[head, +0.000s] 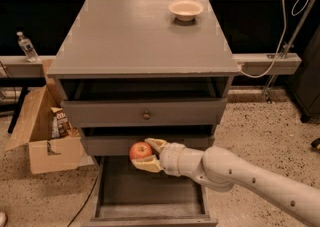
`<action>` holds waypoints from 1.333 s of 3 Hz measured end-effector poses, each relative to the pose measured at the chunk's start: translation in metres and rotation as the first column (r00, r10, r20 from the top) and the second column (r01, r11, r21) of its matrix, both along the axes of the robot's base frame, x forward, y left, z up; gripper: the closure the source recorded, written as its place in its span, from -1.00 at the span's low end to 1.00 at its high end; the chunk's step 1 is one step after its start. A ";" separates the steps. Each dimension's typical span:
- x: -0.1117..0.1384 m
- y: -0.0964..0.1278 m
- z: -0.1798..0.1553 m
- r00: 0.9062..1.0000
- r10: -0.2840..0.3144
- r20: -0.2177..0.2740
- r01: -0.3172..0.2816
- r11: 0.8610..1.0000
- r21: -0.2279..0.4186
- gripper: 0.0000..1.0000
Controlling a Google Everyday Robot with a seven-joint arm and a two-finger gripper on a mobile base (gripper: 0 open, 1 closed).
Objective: Place apple into bottom drawer
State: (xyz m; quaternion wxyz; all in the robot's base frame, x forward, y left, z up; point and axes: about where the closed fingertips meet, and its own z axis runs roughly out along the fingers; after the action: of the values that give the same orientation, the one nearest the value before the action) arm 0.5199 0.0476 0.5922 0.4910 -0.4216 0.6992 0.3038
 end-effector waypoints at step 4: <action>0.009 -0.001 -0.108 0.998 0.049 -0.040 -0.049 0.999 -0.006 1.00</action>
Offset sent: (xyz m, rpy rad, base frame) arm -0.0023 0.0075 -0.0204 0.0294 0.0327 -0.0018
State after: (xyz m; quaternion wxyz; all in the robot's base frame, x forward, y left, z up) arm 0.5293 0.0466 0.4846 0.4679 -0.4343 0.6994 0.3215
